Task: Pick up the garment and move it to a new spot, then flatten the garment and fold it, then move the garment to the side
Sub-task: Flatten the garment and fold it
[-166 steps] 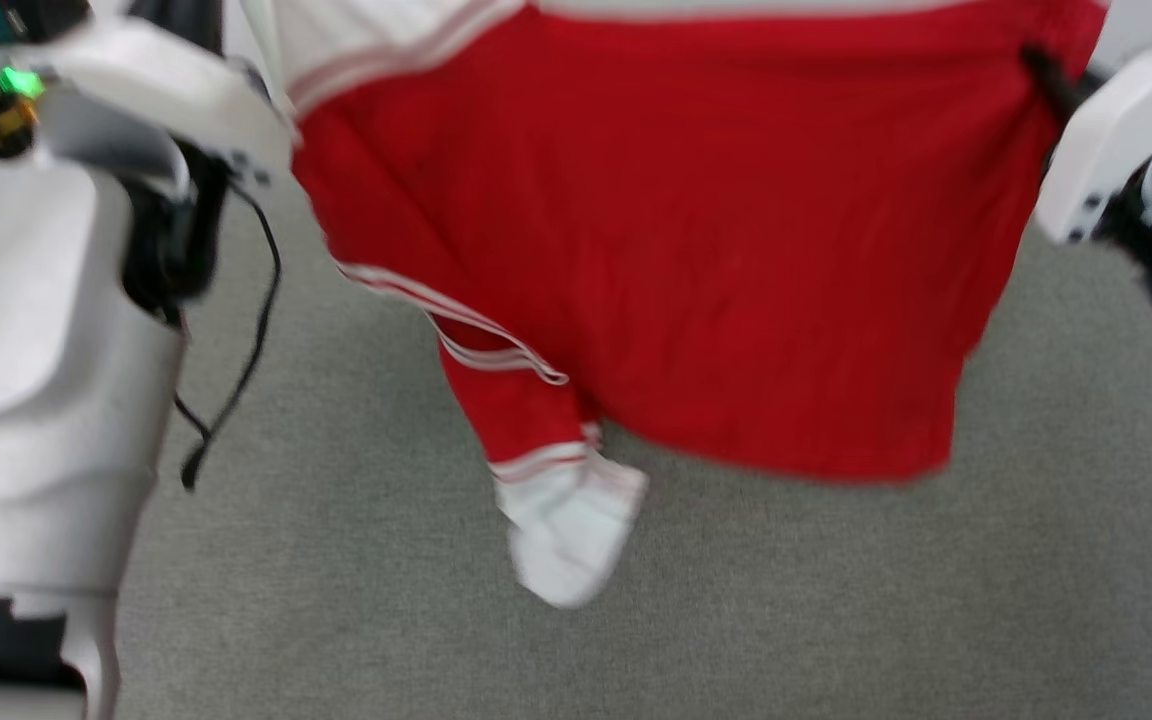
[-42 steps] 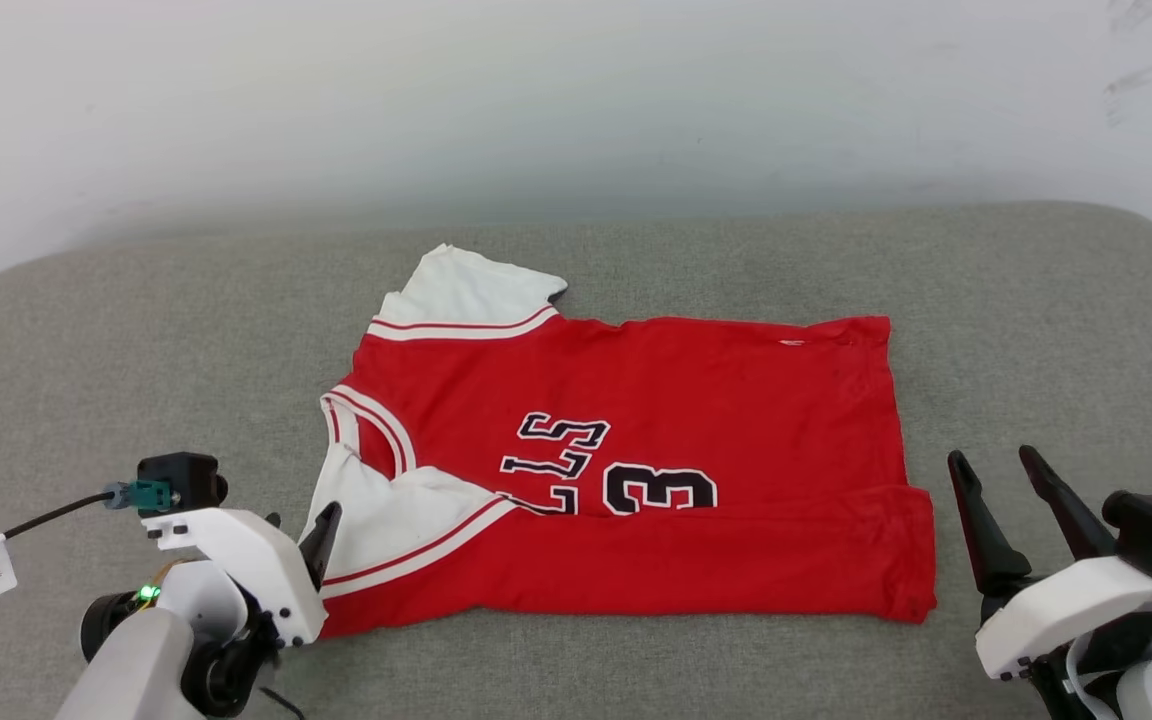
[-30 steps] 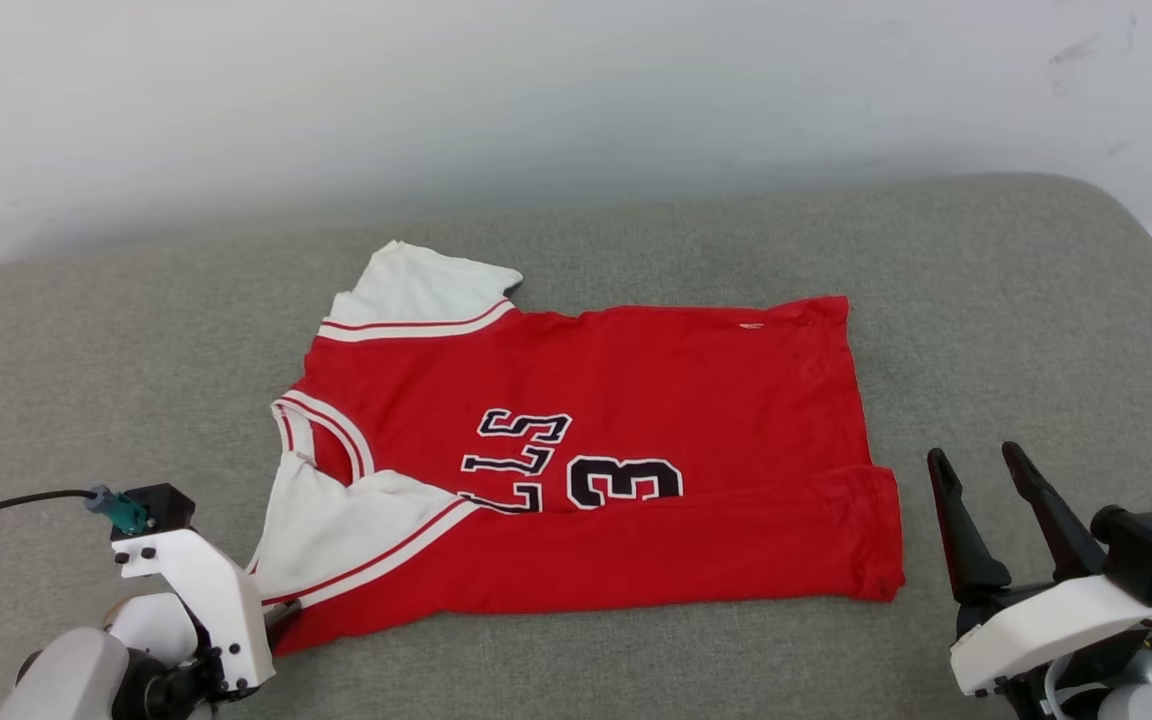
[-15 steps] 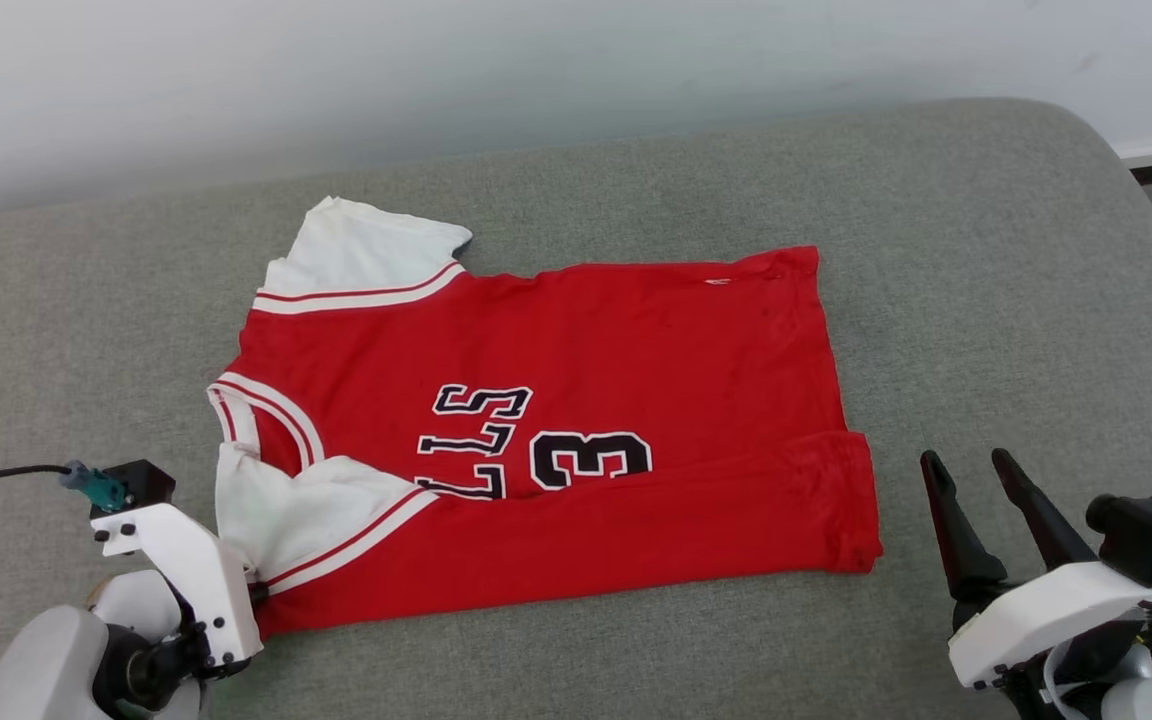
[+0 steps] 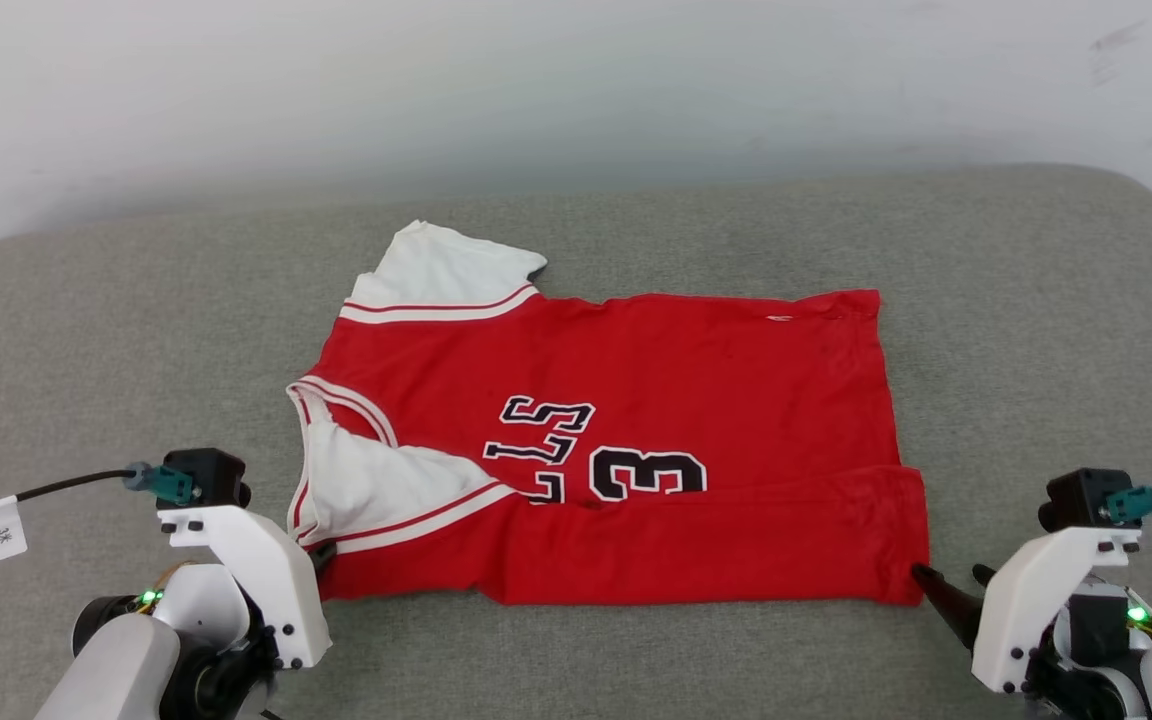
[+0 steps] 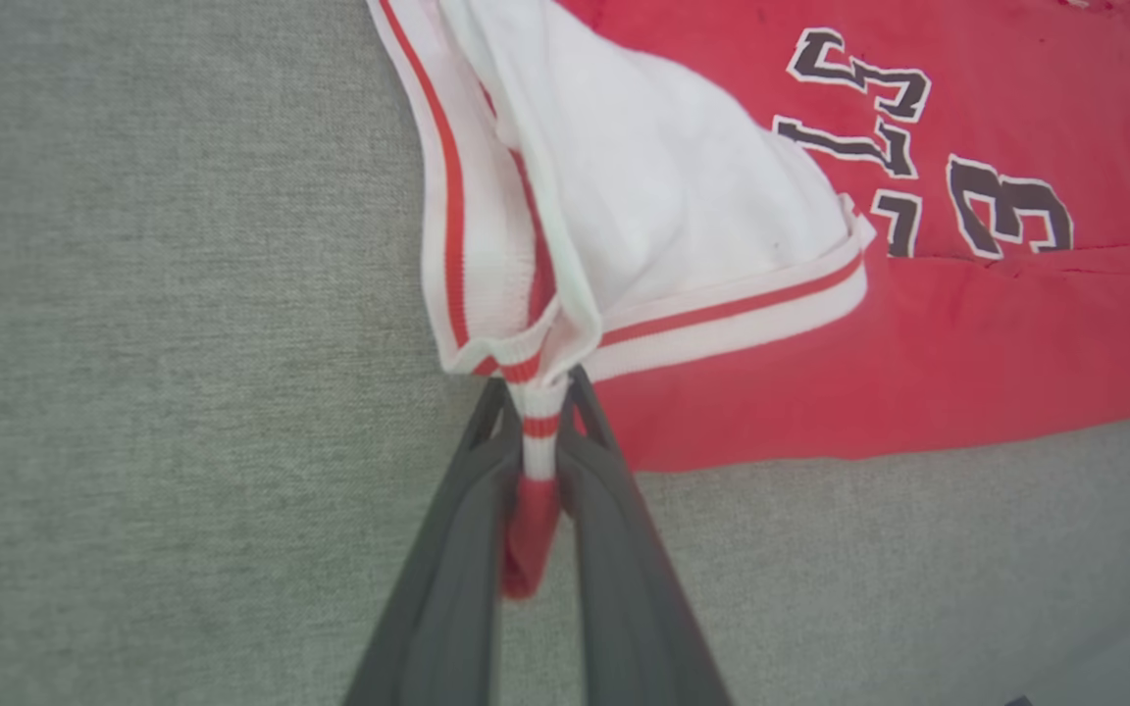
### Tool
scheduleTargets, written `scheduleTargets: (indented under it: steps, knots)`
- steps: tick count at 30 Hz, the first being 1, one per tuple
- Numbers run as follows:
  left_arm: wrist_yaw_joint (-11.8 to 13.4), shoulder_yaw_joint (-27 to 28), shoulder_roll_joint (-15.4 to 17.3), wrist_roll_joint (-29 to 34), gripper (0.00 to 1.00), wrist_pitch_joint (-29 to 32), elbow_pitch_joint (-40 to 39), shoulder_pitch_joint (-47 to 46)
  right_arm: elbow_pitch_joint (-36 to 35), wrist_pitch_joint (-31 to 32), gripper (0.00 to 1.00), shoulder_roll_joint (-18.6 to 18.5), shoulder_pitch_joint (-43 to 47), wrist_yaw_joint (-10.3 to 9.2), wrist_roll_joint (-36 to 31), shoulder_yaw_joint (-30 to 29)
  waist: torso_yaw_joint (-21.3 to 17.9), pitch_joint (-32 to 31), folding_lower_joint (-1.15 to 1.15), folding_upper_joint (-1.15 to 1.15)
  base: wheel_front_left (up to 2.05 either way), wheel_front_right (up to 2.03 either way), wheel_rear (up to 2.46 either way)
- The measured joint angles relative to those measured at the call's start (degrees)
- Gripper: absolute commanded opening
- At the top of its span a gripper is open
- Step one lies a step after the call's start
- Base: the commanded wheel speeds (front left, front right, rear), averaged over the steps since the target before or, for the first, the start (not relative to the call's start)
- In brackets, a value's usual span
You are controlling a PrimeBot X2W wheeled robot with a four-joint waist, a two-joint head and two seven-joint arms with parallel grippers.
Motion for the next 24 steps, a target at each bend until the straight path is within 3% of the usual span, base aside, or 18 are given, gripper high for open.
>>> scheduleTargets:
  steps: [10,11,12,13,24]
  knots:
    - [0.6,-0.4,-0.2,1.3,0.00,-1.5,-5.1,-1.8,11.1,2.5,1.00,1.0,-10.2,0.00,1.4,3.5,3.0,4.2,0.00,0.00,0.00,0.00,0.00]
    - [0.6,-0.4,-0.2,1.4,0.00,-1.8,-5.1,-1.9,12.3,3.0,0.87,1.0,-10.9,0.00,1.4,3.8,3.3,4.6,0.00,0.00,0.00,0.00,0.00]
    - [0.6,-0.4,-0.3,1.4,0.00,-2.0,-5.0,-2.1,13.3,3.3,0.36,0.9,-11.5,-0.01,1.8,4.0,3.5,4.8,0.00,0.00,0.00,0.00,0.00]
    - [0.6,-0.4,-0.5,1.4,0.00,-2.2,-4.9,-2.1,14.0,3.5,0.00,0.8,-12.0,-0.02,2.1,4.3,3.7,5.0,0.00,0.00,0.00,0.00,0.00]
    - [0.7,0.4,-1.0,0.7,0.00,-5.1,-3.9,-0.5,15.4,1.9,0.00,-1.0,-13.4,-0.01,4.4,7.6,3.6,2.7,0.00,0.00,0.00,0.00,0.00]
